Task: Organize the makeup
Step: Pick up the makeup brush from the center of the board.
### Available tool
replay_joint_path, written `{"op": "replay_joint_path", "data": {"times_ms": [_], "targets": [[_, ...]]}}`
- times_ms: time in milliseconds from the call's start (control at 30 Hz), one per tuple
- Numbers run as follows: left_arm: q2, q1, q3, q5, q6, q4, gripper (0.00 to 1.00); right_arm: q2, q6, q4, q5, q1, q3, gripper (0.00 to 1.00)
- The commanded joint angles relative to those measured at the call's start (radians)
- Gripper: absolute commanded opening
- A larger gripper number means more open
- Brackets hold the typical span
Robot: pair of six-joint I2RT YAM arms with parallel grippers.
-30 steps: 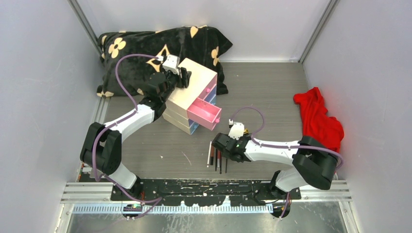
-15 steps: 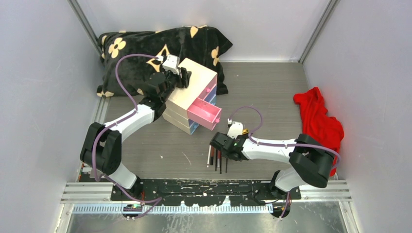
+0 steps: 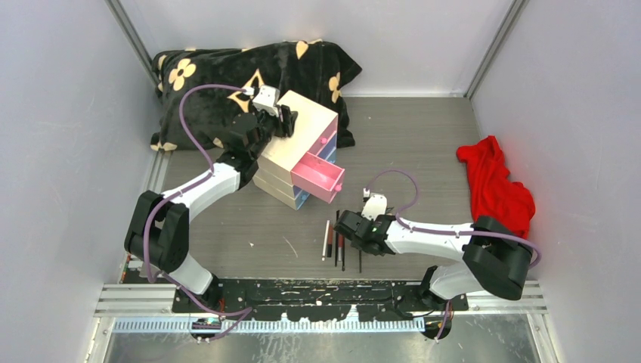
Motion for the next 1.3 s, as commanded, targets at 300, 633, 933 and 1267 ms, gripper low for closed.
{"op": "replay_joint_path", "data": {"times_ms": [300, 633, 933, 1267], "targets": [[0.107, 0.023, -0.131, -0.031, -0.093, -0.44, 0.57, -0.019, 0.021, -0.032, -0.014, 0.005, -0.073, 0.01], [0.11, 0.023, -0.13, -0.032, -0.094, -0.437, 0.57, -0.197, -0.101, -0.09, -0.003, 0.005, -0.027, 0.01], [0.113, 0.023, -0.128, -0.032, -0.095, -0.439, 0.57, -0.351, -0.277, -0.221, -0.048, 0.005, 0.141, 0.01], [0.1, 0.022, -0.134, -0.031, -0.095, -0.44, 0.58, -0.31, -0.41, -0.55, -0.06, 0.004, 0.495, 0.01]]}}
